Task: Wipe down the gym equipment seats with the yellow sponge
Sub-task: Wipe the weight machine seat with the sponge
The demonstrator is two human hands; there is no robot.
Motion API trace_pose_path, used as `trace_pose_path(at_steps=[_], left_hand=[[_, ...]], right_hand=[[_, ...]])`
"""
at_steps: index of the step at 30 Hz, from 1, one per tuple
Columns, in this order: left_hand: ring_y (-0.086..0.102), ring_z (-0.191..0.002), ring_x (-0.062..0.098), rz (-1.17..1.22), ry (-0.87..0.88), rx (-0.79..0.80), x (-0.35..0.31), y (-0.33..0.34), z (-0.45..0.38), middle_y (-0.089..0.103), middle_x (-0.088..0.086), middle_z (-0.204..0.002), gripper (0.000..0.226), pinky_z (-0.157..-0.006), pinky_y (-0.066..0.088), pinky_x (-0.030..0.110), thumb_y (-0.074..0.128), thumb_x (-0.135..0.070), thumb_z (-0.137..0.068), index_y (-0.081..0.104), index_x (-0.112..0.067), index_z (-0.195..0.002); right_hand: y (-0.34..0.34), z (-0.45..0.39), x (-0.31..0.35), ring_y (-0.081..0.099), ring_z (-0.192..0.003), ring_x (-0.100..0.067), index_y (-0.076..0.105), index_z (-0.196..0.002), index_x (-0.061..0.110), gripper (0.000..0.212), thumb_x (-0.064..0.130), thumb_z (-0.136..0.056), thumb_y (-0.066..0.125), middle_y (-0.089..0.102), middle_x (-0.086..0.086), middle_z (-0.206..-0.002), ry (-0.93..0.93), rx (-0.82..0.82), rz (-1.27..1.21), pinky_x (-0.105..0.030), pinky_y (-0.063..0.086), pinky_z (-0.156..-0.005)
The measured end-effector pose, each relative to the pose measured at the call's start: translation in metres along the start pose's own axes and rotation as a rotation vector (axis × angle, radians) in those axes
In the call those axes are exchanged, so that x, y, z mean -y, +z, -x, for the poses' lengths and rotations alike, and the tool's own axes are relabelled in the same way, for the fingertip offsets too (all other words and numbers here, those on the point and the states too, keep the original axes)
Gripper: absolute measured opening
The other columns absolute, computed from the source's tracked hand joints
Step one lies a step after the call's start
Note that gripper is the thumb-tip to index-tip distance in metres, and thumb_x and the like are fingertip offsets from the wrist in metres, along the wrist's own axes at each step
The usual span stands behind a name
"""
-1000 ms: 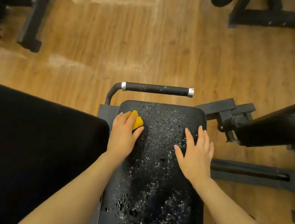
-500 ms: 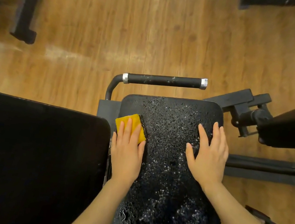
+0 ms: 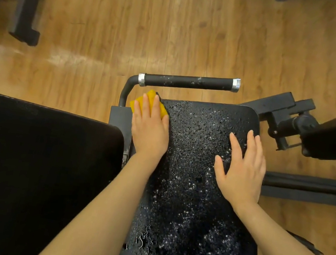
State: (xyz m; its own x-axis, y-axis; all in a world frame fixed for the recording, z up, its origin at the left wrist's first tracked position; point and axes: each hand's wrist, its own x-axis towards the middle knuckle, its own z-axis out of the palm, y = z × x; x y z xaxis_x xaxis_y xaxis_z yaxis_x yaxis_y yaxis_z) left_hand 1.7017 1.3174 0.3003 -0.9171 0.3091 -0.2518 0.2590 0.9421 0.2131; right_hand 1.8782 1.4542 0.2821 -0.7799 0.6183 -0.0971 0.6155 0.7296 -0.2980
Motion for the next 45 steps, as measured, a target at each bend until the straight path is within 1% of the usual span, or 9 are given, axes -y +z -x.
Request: trace_pose_path(at_steps=[4,9,16,20,24,28,33,38,45], left_hand=[[0.007,-0.148,0.031,0.053,0.039,-0.043,0.017,0.015,0.049,0.014,0.007,-0.16,0.056,-0.118,0.02,0.045,0.035,-0.034,-0.101,0.02,-0.017,-0.152],[0.012,-0.146,0.03,-0.008,0.061,0.006,0.042,0.028,0.142,0.019,0.008,-0.158,0.059,-0.115,0.023,0.045,0.013,-0.046,-0.101,0.024,-0.015,-0.149],[0.013,-0.147,0.031,-0.066,0.156,-0.038,0.029,0.013,0.047,0.02,0.007,-0.158,0.064,-0.117,0.02,0.043,0.02,-0.051,-0.096,0.026,-0.017,-0.15],[0.013,-0.147,0.03,-0.044,0.142,-0.06,0.018,0.005,0.009,0.02,0.006,-0.158,0.063,-0.116,0.026,0.045,0.024,-0.049,-0.095,0.027,-0.018,-0.15],[0.013,-0.147,0.029,-0.007,0.164,-0.05,0.031,0.015,0.059,0.021,0.006,-0.158,0.055,-0.116,0.026,0.044,0.028,-0.041,-0.099,0.029,-0.018,-0.149],[0.017,-0.146,0.031,-0.074,0.188,-0.015,0.044,0.021,0.109,0.023,0.009,-0.157,0.057,-0.116,0.024,0.044,0.024,-0.046,-0.098,0.033,-0.017,-0.146],[0.014,-0.146,0.032,-0.019,0.165,-0.073,0.017,0.015,0.039,0.021,0.012,-0.157,0.056,-0.117,0.022,0.045,0.029,-0.048,-0.095,0.044,-0.013,-0.137],[0.016,-0.146,0.032,-0.025,0.216,-0.111,0.004,0.012,0.003,0.024,0.011,-0.157,0.054,-0.118,0.022,0.044,0.034,-0.036,-0.095,0.037,-0.013,-0.144],[0.015,-0.147,0.027,-0.071,0.226,-0.016,0.036,0.026,0.111,0.023,0.009,-0.157,0.051,-0.117,0.025,0.044,0.037,-0.033,-0.097,0.034,-0.017,-0.145]], right_hand=[[0.001,-0.001,0.0,0.011,-0.146,-0.028,0.032,-0.145,0.024,0.062,0.049,-0.089,0.04,0.017,-0.013,-0.157,-0.001,0.001,-0.001,-0.052,0.025,-0.112],[0.0,-0.001,0.0,0.011,-0.146,-0.028,0.033,-0.145,0.023,0.062,0.048,-0.089,0.041,0.017,-0.013,-0.157,-0.001,0.004,0.0,-0.051,0.024,-0.112],[-0.001,-0.002,0.001,0.01,-0.146,-0.028,0.032,-0.145,0.023,0.062,0.048,-0.089,0.041,0.016,-0.013,-0.157,0.004,0.009,0.016,-0.05,0.023,-0.113],[0.0,-0.001,0.001,0.01,-0.146,-0.028,0.032,-0.145,0.023,0.062,0.048,-0.089,0.04,0.016,-0.013,-0.157,0.006,0.005,0.018,-0.05,0.023,-0.113],[0.0,-0.001,0.001,0.01,-0.146,-0.028,0.032,-0.145,0.023,0.062,0.048,-0.089,0.04,0.017,-0.013,-0.157,0.005,0.001,0.018,-0.051,0.024,-0.112],[0.0,-0.001,0.002,0.011,-0.146,-0.028,0.033,-0.144,0.023,0.062,0.048,-0.088,0.041,0.017,-0.013,-0.156,0.008,-0.004,0.009,-0.052,0.025,-0.112],[0.001,-0.001,0.001,0.011,-0.146,-0.028,0.033,-0.145,0.023,0.062,0.048,-0.089,0.041,0.017,-0.012,-0.157,0.003,-0.003,0.015,-0.051,0.024,-0.113],[0.002,-0.001,0.0,0.01,-0.146,-0.028,0.031,-0.145,0.023,0.062,0.049,-0.089,0.041,0.016,-0.012,-0.157,0.002,0.0,0.02,-0.051,0.024,-0.113],[0.001,-0.001,0.0,0.011,-0.146,-0.028,0.033,-0.144,0.023,0.062,0.049,-0.089,0.041,0.017,-0.013,-0.157,0.001,-0.009,0.007,-0.05,0.023,-0.113]])
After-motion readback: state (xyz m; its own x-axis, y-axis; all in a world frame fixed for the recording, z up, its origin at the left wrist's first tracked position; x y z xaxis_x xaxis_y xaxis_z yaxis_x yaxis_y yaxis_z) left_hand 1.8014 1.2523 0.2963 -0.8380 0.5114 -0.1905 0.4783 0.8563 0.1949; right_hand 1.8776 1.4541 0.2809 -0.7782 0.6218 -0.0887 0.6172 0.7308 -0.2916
